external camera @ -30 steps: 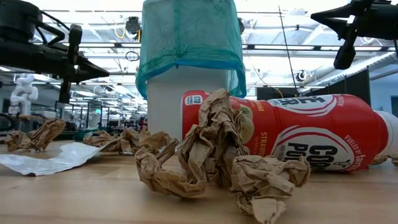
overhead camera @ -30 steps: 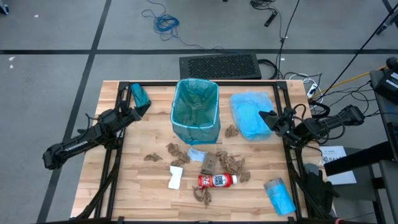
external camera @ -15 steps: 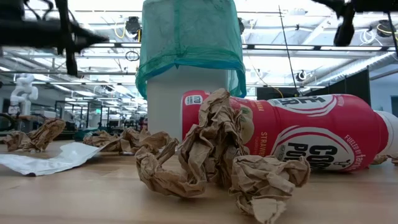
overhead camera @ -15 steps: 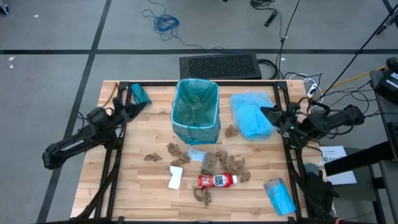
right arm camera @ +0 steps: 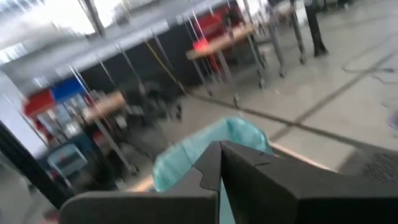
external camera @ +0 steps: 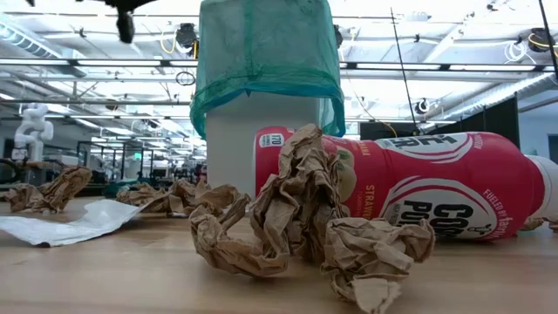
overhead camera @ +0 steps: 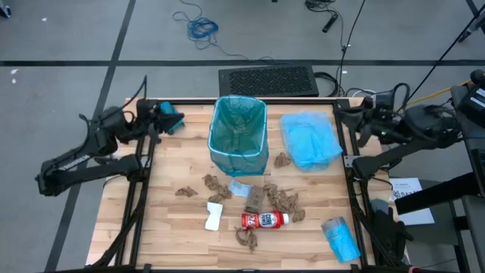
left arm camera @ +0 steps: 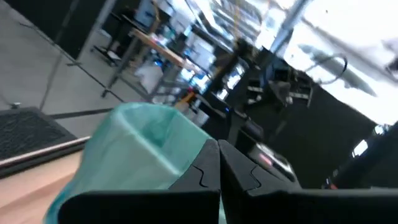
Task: Place trash/remove bag and relplace
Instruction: Put the brown paper into the blue trash bag inside the white trash bin
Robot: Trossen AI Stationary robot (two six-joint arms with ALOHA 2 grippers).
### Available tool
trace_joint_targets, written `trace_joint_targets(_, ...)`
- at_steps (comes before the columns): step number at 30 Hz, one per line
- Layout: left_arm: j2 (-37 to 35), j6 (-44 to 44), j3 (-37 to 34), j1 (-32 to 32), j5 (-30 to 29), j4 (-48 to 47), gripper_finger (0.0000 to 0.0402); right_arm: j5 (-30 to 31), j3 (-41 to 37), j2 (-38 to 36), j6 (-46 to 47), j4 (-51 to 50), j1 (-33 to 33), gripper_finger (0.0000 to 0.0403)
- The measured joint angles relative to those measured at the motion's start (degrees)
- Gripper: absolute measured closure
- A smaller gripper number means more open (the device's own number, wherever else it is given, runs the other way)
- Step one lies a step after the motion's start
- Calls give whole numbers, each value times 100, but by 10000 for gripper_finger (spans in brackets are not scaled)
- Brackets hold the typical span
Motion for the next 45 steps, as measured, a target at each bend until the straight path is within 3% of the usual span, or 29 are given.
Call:
trace_joint_targets(5, 356, 421, 231, 1, 90, -76, 402, 145, 132, 166, 396, -869, -4, 403)
trace_joint_targets(10, -28, 444, 226, 6, 64, 67, 402, 195, 62, 84, -185, -135, -4, 403)
trace_joint_targets(15, -422, 414, 226, 11, -269, -435, 402, 212, 48, -25, -299, -237, -5, 403)
trace_joint_targets(23, -495, -16, 224, 4, -159, 578, 402, 149, 48, 10, -638, 601, -7, 403)
trace_joint_targets(34, -504, -656, 224, 0, -200, 456, 402, 153, 48, 107, -844, 609, -7, 403)
trace_joint_targets(38, -757, -1588, 224, -48, -166, 469, 402, 156, 48, 100, -1129, 615, -7, 403)
trace_joint_targets(41, -846, -2102, 234, -52, -838, 659, 402, 155, 48, 114, -1217, 606, -7, 403)
trace_joint_targets(45, -784, -1790, 222, -48, -1567, 591, 402, 157, 48, 114, -1247, 598, -4, 403)
